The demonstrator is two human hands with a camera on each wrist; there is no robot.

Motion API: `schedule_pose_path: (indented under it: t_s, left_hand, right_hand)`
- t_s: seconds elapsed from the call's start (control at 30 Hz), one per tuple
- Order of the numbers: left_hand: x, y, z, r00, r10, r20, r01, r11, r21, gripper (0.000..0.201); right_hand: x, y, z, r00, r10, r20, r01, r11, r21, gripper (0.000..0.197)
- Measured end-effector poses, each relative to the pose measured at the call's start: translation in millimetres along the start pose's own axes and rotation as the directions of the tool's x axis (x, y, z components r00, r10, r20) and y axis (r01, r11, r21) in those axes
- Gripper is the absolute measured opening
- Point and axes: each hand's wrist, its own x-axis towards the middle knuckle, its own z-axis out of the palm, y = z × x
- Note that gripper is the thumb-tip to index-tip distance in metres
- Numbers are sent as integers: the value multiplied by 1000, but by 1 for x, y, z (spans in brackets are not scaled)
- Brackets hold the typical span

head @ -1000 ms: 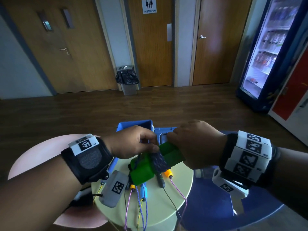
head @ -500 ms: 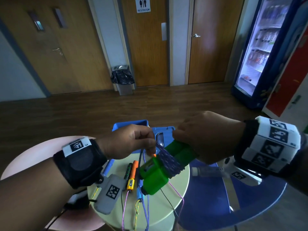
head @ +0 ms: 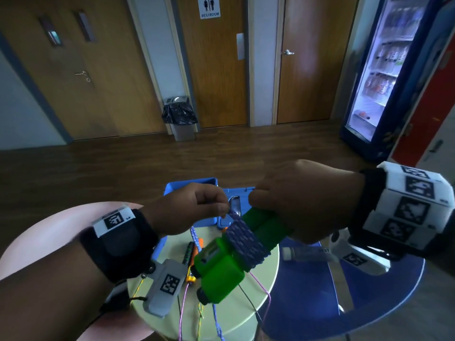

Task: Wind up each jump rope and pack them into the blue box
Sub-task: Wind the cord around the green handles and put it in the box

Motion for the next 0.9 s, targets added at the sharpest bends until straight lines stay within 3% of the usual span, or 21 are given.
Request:
schedule_pose_path:
  t_s: [0.23, 0.33, 0.43, 0.5, 0.8, 0.9]
  left_hand:
    - [-2, 1, -4, 1000, 20, -7, -20, 1000, 18, 25]
    - [-3, 5, -9, 996, 90, -14, -90, 996, 11, 13]
    - [-2, 3, -11, 997, 78, -16, -78, 996, -30, 10]
    - [1, 1, -10, 998, 65, 9, -65, 998, -16, 19]
    - [7, -14, -2, 997, 42, -60, -55, 967, -250, 13]
    - [8, -13, -4, 995, 85, -54, -98, 944, -316, 13]
  right_hand:
    - [-1, -1, 13, 993, 44, -109, -37, 997, 63, 38]
    - [0, 0, 17, 989, 31, -143, -23, 998, 59, 38]
    - [1, 0, 16, 984, 37, -177, -23, 996, 82, 43]
    - [1, -2, 14, 985, 31, -169, -15, 995, 96, 45]
    - [0, -9, 16, 941, 181, -287, -92, 950, 299, 39]
    - [0, -13, 15, 929, 223, -296, -105, 924, 367, 41]
